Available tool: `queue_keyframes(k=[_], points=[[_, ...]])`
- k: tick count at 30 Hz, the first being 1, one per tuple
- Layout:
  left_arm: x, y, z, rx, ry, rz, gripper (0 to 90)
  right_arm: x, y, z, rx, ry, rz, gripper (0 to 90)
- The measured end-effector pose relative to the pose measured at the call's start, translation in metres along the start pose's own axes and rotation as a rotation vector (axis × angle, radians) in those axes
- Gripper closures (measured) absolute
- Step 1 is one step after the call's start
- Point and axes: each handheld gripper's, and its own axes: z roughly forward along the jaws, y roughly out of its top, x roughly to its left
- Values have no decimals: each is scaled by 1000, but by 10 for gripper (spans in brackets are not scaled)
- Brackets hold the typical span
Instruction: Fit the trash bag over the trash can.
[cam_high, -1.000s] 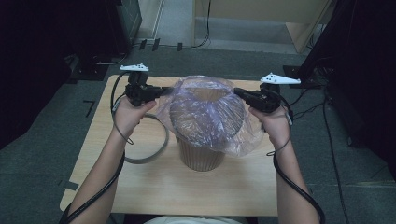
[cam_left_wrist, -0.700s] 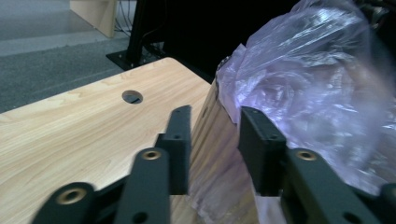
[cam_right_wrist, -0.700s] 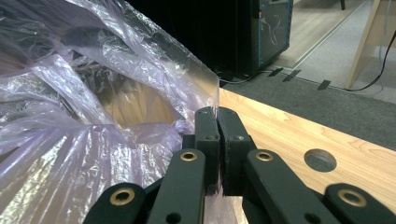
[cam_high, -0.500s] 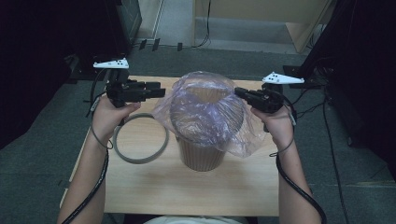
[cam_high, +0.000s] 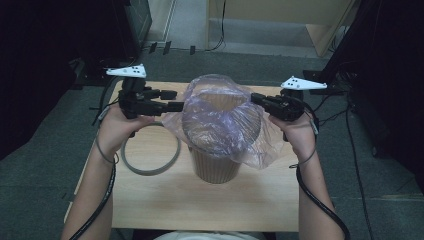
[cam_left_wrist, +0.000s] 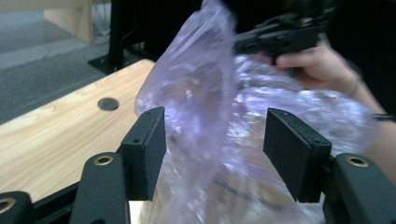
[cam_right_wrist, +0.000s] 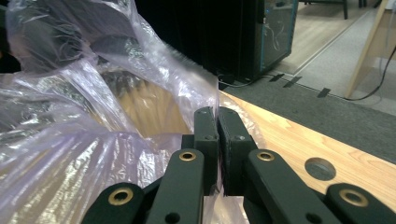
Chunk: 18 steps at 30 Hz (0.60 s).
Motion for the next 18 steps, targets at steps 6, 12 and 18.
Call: queue_keyframes(k=[6, 12, 18], points=[[20, -2, 20, -39, 80, -85, 793, -2, -1, 4, -11, -3, 14, 878], [45, -17, 33, -26, 113, -151, 896, -13, -8, 13, 0, -36, 42, 881], [57, -29, 45, 14, 105, -191, 897, -21, -21, 26, 62, -37, 73, 884]])
